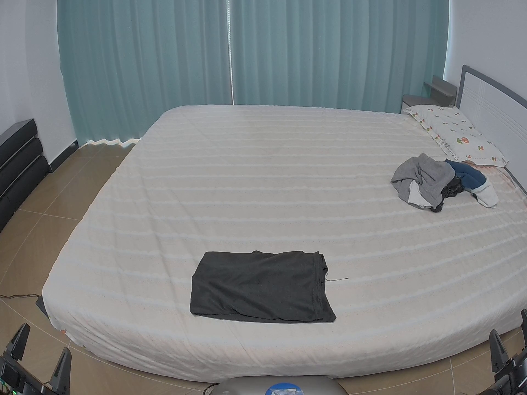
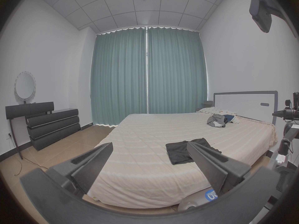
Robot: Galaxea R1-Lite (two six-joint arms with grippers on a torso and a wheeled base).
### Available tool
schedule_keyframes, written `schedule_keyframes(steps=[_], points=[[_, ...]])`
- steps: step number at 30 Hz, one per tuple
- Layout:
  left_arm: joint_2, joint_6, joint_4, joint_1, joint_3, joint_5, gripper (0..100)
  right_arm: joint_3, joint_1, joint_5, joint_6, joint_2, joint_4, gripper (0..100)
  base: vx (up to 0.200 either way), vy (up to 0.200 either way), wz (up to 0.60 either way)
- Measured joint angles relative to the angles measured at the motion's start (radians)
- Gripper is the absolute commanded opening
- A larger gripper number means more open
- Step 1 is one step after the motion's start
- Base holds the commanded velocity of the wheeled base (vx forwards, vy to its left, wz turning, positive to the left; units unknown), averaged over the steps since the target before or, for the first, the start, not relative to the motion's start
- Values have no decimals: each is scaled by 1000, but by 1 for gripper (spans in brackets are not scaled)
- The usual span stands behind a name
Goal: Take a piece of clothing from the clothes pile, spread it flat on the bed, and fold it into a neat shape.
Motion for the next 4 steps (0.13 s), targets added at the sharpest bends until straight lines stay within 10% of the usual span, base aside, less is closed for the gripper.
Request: schedule_keyframes(steps=[4], points=[[0,-4,0,0,0,0,100,0,1,3,4,0,0,100,0,0,0]])
